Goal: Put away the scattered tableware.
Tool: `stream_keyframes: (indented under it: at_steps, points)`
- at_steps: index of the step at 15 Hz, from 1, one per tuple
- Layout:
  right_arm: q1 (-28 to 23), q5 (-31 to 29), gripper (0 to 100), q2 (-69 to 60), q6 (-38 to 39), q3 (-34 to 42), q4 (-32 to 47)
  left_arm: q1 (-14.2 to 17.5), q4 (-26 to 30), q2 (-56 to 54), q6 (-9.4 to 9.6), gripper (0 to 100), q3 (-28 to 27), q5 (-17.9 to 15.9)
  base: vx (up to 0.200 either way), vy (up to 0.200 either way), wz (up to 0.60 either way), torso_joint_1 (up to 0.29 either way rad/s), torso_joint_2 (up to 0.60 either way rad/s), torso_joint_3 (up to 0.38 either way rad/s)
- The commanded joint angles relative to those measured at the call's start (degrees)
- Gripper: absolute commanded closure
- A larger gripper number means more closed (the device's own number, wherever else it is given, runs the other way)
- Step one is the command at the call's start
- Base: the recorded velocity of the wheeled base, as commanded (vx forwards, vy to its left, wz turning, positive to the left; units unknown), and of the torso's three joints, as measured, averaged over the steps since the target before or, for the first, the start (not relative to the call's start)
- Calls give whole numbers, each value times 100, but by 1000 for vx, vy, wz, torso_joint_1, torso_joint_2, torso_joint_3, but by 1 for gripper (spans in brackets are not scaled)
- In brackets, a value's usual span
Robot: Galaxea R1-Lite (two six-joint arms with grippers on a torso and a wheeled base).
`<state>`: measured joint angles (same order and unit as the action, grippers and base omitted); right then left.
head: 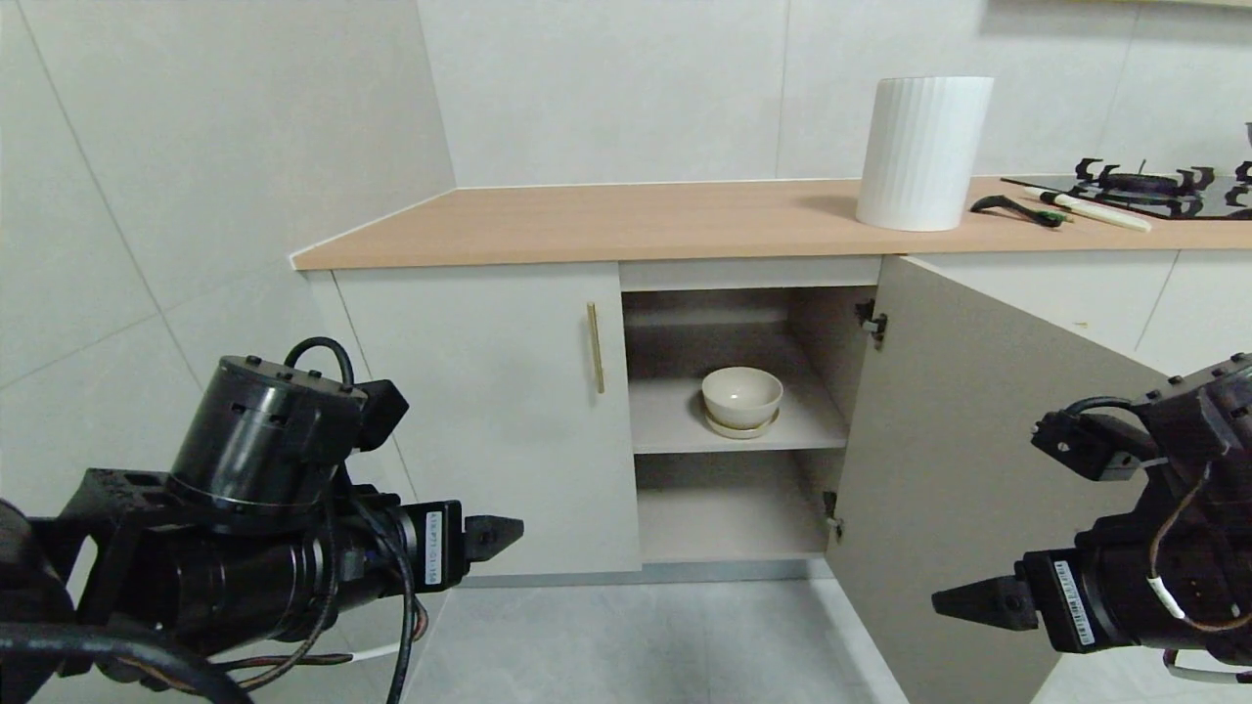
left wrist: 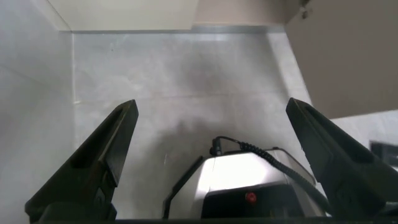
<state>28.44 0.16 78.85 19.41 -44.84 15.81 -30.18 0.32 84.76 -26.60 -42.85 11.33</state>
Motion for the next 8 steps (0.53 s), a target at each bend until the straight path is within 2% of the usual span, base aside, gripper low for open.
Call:
stream_keyframes:
  at_steps: [1, 5, 8]
  points:
    - [-5, -7, 0, -1, 2, -104, 168, 4, 3, -3, -3, 0, -4, 1, 0, -200, 0, 2, 7, 2]
    - [-216, -420, 0, -54, -7, -350, 607, 4, 3, -3, -3, 0, -4, 1, 0, -200, 0, 5, 4, 5]
    - [-743, -587, 0, -282, -341, -605, 1091, -5, 3, 5, -3, 0, 5, -8, 0, 0, 0, 0, 0, 0]
